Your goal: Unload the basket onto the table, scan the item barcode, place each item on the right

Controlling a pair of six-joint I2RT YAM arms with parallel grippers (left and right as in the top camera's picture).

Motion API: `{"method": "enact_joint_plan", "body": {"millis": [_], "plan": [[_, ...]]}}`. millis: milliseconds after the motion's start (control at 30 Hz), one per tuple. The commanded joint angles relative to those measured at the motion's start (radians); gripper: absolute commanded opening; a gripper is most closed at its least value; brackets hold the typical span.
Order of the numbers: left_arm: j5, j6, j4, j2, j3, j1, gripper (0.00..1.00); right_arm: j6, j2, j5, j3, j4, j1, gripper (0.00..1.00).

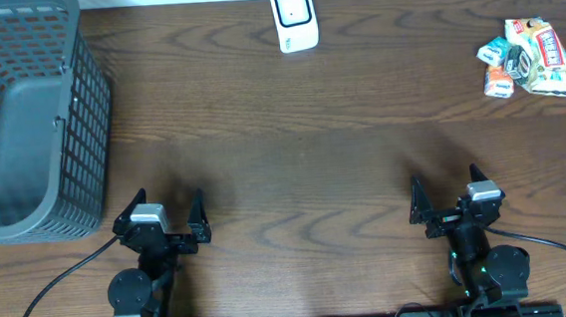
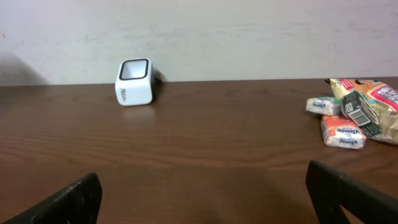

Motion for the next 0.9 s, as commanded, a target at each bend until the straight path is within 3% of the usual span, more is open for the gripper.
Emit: {"method": "enact_joint_plan", "body": {"millis": [0, 867], "plan": [[-0.006, -0.008, -0.042, -0.009, -0.016, 0.005, 0.98, 0.013, 0.0, 0.005, -0.002, -0.004, 0.009, 0.99], [-0.032, 0.067, -0.044, -0.009, -0.016, 0.005, 0.98, 0.013, 0.0, 0.005, -0.002, -0.004, 0.009, 0.99]]}}
